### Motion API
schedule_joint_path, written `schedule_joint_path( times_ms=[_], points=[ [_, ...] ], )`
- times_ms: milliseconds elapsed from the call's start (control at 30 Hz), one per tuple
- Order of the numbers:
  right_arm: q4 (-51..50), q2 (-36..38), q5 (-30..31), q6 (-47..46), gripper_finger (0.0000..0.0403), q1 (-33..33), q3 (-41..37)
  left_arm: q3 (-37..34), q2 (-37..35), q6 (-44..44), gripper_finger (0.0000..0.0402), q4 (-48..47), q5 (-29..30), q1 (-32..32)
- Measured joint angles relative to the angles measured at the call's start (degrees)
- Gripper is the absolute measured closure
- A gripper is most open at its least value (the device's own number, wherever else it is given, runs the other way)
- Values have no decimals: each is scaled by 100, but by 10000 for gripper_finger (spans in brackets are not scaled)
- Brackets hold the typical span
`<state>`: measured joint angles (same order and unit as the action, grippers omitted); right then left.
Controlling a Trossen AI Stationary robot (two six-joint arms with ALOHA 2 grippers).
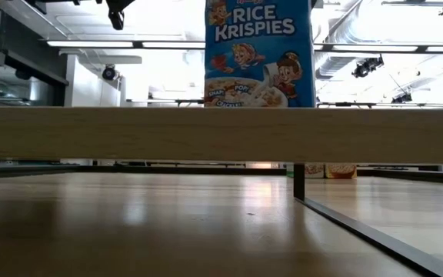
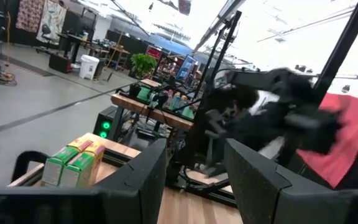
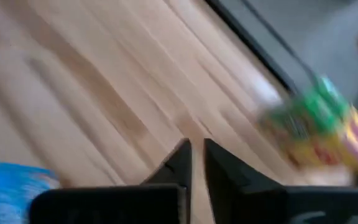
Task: Stack cereal on shelf
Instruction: Put the bottom yellow cereal box on the shelf
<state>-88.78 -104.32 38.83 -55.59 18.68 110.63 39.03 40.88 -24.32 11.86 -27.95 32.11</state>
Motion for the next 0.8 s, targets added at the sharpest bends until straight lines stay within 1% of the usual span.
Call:
schedule_joint_path(
  times_ms=[67, 100, 200, 267, 333, 433, 533, 600, 667, 733, 800],
  points=[
    [94, 488, -145, -536, 362, -36, -914, 0, -2, -4, 247, 12, 0, -16],
    [328, 787, -179, -782, 354, -42, -1383, 0, -2, -3, 247, 3, 0, -28],
    [1198, 1784, -343, -1615, 332, -37, -2757, 0, 0, 9, 247, -5, 1, -36],
    [1966, 2409, -349, -2056, 317, -42, -3674, 0, 22, 9, 247, -1, 27, -36],
    [2505, 3036, -227, -2392, 300, -51, -4465, 0, 76, -6, 247, -5, 93, -37],
    [3059, 3907, 100, -2873, 270, -188, -5422, 0, 159, -136, 247, -2, 393, -40],
    [3286, 4667, 530, -3249, 234, -544, -6049, 0, 311, -315, 247, 6, 742, -40],
    [3390, 5088, 747, -3310, 206, -878, -6330, 0, 446, -470, 247, 62, 993, -40],
    [3600, 5429, 815, -3022, 180, -1332, -6524, 0, 590, -648, 247, 212, 1190, -40],
    [3930, 5670, 803, -2380, 162, -1896, -6688, 0, 741, -843, 247, 384, 1323, -40],
    [4478, 5779, 512, -1576, 153, -2494, -6811, 0, 921, -1011, 247, 633, 1345, -43]
  ],
)
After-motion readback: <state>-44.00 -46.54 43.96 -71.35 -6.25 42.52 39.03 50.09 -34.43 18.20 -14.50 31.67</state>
